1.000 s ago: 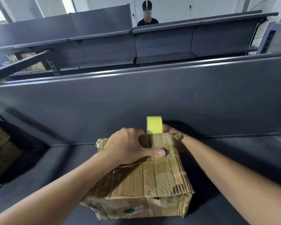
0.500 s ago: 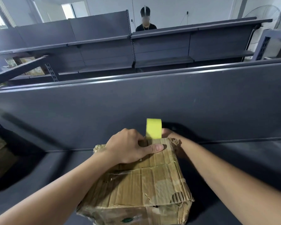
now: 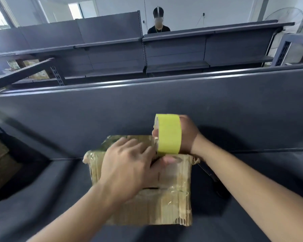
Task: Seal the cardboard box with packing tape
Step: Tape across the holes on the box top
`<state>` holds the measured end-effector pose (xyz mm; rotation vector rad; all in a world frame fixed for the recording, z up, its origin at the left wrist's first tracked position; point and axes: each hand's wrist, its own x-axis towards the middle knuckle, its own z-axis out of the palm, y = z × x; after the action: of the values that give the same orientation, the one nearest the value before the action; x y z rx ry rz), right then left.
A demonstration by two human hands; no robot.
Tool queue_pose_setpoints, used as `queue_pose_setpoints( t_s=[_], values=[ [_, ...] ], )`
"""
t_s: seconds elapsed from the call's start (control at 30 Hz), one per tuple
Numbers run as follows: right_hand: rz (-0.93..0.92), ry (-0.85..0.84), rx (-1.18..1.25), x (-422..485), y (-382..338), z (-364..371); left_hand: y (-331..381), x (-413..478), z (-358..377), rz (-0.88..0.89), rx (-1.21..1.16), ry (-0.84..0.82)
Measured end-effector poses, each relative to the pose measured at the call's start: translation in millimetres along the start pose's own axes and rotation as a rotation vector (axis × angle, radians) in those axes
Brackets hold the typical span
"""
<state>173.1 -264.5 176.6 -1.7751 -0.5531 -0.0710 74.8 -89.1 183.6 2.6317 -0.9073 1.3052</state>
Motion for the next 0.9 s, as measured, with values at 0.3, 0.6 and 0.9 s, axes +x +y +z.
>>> queue_pose_setpoints(
  t_s=[0.3, 0.6, 0.9],
  values=[
    [0.05, -0.056, 0.046, -47, 14, 37, 13, -58, 1, -0.268, -0.105, -0.317],
    [0.134, -0.344, -0.522, -58, 19, 24, -3, -33, -4, -0.373, -0.13, -1.039],
    [0.006, -0.326, -0.468, -54, 20, 17, 0, -41, 4, -0.299, -0.098, -1.219]
  ],
)
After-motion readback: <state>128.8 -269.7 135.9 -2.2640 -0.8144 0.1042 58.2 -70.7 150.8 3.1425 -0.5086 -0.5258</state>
